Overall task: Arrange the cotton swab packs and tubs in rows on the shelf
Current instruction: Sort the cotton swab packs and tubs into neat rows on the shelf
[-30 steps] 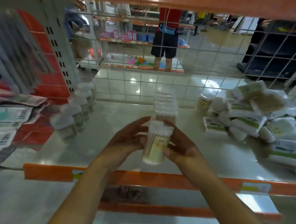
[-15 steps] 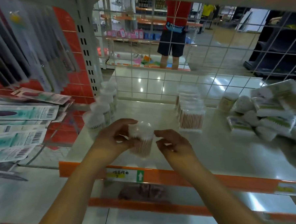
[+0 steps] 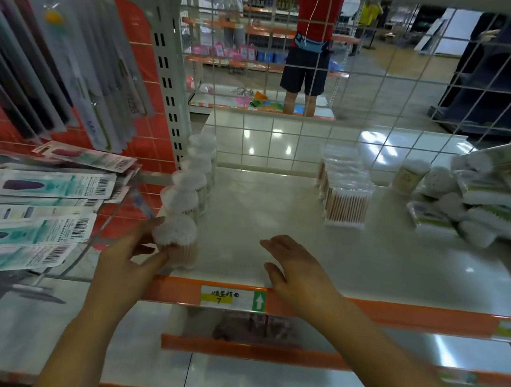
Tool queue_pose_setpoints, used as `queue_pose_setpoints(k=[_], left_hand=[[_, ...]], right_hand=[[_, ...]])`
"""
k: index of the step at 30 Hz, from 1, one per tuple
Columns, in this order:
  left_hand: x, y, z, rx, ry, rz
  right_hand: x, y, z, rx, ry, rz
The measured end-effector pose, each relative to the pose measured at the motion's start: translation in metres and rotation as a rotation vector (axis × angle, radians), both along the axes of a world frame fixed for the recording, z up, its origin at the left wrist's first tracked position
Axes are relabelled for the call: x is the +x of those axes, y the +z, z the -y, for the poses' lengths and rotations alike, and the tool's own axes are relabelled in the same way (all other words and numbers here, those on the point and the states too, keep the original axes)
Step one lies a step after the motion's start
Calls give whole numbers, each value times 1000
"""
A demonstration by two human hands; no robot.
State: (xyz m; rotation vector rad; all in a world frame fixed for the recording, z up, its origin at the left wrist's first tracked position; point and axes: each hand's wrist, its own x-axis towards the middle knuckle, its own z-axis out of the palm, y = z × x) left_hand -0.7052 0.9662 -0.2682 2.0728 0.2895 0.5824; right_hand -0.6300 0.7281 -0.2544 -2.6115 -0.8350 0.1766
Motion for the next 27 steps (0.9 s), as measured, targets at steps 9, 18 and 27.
queue_pose_setpoints(k=[9,18,27], left_hand=[[2,1,-4,130,78,-61],[0,5,-10,167,-4,-32],[-4,23,-3,209,-14,62]], right_hand=[[0,-2,-1,-109,6,52],[-2,-5,4,-87,-3,26],[-2,-7,12,-49,-3,77]])
